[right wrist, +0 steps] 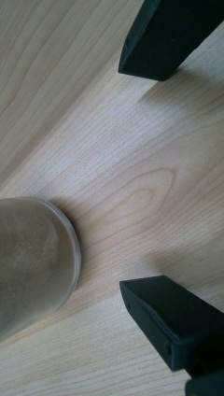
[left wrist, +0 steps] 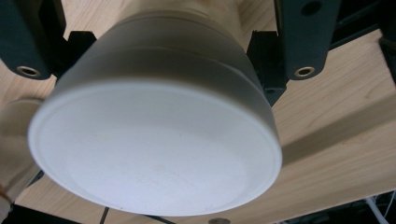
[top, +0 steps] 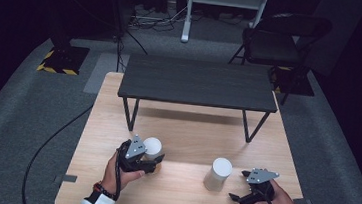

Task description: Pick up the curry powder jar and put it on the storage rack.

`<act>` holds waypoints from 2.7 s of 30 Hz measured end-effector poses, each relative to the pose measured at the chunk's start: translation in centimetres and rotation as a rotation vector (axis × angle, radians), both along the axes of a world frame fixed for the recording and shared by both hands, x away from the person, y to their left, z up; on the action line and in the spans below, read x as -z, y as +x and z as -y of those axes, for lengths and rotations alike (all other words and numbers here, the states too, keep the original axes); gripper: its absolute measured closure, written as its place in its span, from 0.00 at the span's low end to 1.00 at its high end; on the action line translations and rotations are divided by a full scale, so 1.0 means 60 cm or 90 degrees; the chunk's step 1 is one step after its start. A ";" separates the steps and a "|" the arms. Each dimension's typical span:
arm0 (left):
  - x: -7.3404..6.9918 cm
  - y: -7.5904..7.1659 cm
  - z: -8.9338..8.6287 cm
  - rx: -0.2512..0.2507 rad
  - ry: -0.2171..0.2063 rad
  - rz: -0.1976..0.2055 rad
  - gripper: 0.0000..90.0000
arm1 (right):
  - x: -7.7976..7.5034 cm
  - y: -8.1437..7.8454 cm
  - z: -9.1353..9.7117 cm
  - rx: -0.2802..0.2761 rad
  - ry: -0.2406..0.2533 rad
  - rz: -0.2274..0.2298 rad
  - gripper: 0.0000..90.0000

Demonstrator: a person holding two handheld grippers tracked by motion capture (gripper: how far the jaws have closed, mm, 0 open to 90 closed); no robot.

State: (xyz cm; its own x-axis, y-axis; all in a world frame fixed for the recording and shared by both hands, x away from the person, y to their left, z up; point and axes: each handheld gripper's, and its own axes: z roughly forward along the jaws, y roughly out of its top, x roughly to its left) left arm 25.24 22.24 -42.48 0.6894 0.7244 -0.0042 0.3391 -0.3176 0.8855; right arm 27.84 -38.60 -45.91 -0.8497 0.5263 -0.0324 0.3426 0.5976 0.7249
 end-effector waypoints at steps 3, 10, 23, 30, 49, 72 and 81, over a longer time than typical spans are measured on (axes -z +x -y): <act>-0.007 -0.001 0.003 -0.004 -0.002 0.006 0.38 | 0.000 0.000 0.000 0.000 0.000 0.000 0.00; -0.025 0.007 0.010 -0.001 -0.020 0.003 0.38 | 0.000 0.000 0.000 0.001 0.000 0.000 0.00; -0.065 0.018 0.012 0.000 -0.032 0.008 0.38 | 0.000 -0.001 0.000 0.002 0.000 0.001 0.00; -0.087 0.023 0.017 0.000 -0.034 0.015 0.38 | 0.000 -0.001 0.000 0.002 0.000 0.001 0.00; -0.158 0.043 0.031 0.010 -0.050 0.052 0.38 | 0.000 -0.002 0.000 0.003 0.000 0.001 0.00; -0.233 0.089 0.046 -0.007 -0.059 0.073 0.38 | 0.000 -0.002 0.000 0.003 0.000 0.001 0.00; -0.255 0.113 0.058 -0.005 -0.064 0.077 0.38 | 0.000 -0.002 0.000 0.003 0.000 0.001 0.00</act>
State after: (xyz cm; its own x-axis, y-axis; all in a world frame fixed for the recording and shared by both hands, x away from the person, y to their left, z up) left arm 32.00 18.76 -27.21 0.6833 0.7301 0.0059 0.2308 -0.2237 0.9469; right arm 27.74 -38.61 -45.93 -0.8474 0.5299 -0.0337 0.3439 0.5960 0.7256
